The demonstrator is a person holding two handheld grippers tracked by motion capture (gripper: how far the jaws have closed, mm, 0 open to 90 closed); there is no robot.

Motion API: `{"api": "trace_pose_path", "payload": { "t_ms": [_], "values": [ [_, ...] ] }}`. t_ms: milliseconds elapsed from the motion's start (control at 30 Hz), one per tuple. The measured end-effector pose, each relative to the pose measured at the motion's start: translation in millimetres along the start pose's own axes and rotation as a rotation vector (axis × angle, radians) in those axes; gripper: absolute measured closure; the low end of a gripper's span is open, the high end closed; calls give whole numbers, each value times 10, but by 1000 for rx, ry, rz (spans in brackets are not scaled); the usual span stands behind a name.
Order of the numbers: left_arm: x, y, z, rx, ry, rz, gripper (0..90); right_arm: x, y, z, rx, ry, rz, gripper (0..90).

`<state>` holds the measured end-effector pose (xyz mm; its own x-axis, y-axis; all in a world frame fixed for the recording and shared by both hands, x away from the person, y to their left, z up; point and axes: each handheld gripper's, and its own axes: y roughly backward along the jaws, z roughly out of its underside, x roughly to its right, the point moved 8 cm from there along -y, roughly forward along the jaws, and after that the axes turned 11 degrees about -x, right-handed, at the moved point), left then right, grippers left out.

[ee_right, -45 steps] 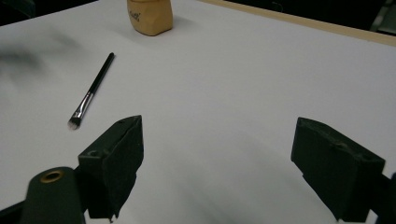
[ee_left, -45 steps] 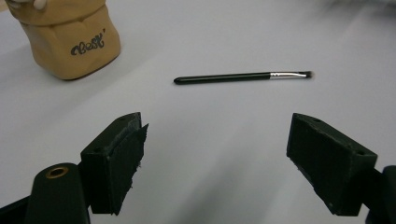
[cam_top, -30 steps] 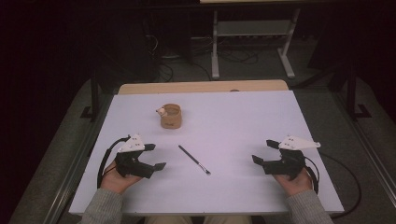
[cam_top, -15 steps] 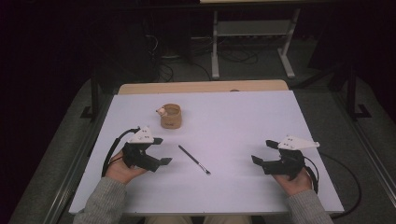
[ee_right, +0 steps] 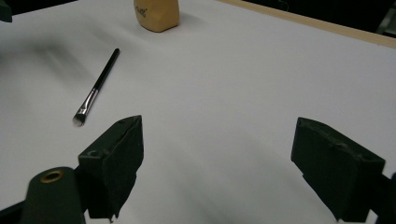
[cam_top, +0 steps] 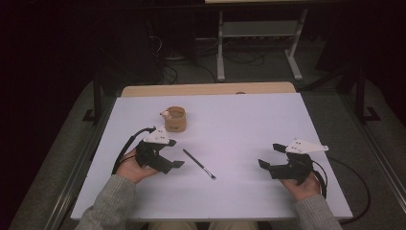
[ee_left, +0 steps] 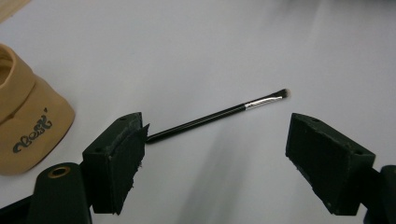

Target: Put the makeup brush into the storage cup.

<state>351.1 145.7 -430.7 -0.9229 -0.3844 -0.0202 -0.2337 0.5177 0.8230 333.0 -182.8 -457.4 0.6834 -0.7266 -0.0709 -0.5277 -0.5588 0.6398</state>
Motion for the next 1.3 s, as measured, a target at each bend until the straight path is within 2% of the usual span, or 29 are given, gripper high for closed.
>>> {"api": "trace_pose_path", "payload": {
  "t_ms": [667,1300],
  "values": [
    [-3,-80,-162,-48,-61,21,202,6,6,-7,2,-1,-7,161],
    [21,-127,-186,-52,-77,35,207,2,0,-11,-8,5,-5,168]
  ]
}}
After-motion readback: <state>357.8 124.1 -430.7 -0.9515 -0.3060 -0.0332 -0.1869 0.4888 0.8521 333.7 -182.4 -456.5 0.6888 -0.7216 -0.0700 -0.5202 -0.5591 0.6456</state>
